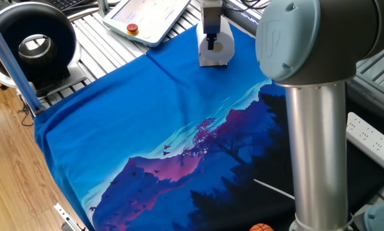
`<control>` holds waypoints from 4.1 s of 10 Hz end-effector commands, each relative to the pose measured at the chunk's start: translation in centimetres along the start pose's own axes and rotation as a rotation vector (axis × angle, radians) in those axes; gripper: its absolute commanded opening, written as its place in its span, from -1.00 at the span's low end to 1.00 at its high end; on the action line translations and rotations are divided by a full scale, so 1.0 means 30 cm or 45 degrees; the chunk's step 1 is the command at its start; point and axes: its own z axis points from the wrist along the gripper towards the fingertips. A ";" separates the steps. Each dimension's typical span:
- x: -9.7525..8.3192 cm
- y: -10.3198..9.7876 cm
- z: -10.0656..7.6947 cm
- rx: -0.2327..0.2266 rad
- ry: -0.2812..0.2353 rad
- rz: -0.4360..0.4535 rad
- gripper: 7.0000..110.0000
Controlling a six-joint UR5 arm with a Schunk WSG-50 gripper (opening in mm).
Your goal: Put the toilet paper on its holder
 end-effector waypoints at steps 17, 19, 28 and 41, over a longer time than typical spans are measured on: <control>0.006 -0.119 0.008 0.039 -0.031 0.093 -1.00; -0.001 -0.137 0.008 0.037 -0.037 0.091 -1.00; 0.004 -0.198 -0.026 0.003 -0.048 0.041 -1.00; 0.023 -0.282 -0.030 0.068 -0.026 0.022 -1.00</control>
